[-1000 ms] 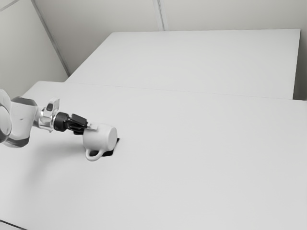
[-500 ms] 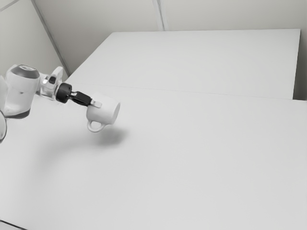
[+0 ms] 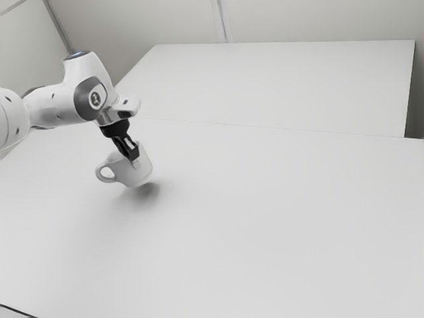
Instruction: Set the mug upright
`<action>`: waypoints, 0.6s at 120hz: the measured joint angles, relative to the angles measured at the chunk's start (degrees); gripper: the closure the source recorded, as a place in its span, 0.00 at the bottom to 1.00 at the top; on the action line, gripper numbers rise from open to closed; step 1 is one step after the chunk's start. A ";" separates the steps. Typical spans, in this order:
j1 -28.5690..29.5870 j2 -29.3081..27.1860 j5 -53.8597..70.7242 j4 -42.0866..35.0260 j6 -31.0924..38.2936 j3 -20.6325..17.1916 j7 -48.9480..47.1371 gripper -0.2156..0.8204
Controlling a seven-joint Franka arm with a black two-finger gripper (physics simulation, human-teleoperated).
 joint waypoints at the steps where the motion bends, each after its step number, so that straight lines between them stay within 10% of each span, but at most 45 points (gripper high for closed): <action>1: -0.16 -0.61 0.53 -0.79 0.26 -0.15 -0.65 0.97; 27: -3.46 -10.64 10.15 -15.55 5.87 -4.35 -16.45 0.97; 72: -3.15 -11.02 14.05 -22.54 13.91 -7.25 -37.62 0.95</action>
